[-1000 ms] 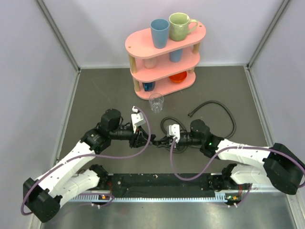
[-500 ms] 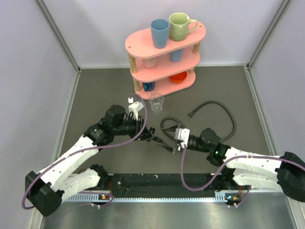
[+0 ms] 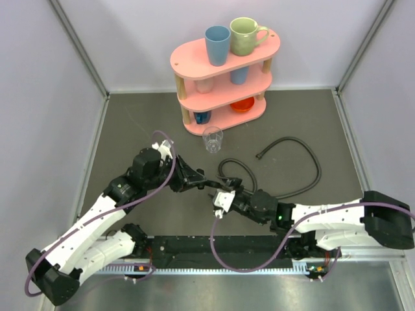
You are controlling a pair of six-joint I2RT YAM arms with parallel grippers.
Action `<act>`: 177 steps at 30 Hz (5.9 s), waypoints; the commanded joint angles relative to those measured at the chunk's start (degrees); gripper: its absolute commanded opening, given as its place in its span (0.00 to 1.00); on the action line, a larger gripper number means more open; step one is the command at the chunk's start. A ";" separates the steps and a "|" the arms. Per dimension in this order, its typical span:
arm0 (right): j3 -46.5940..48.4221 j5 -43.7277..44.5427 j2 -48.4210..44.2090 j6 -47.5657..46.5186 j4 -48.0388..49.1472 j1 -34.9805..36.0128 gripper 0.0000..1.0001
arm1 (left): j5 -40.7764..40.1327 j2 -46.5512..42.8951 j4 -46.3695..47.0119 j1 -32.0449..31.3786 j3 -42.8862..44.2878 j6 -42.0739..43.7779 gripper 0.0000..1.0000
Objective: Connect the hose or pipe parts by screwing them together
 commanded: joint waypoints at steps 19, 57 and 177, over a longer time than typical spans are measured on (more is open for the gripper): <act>-1.13 9.98 10.93 -8.38 25.23 4.29 0.45 | 4.37 -3.43 7.64 -0.14 -2.77 -15.32 0.00; 9.40 -36.14 -2.17 9.45 -13.69 -14.77 0.00 | 15.00 4.32 13.24 -0.31 -1.00 39.43 0.00; 12.30 -20.42 -5.68 -4.44 -12.99 -4.14 0.00 | 8.06 1.49 4.65 -0.84 2.95 26.86 0.00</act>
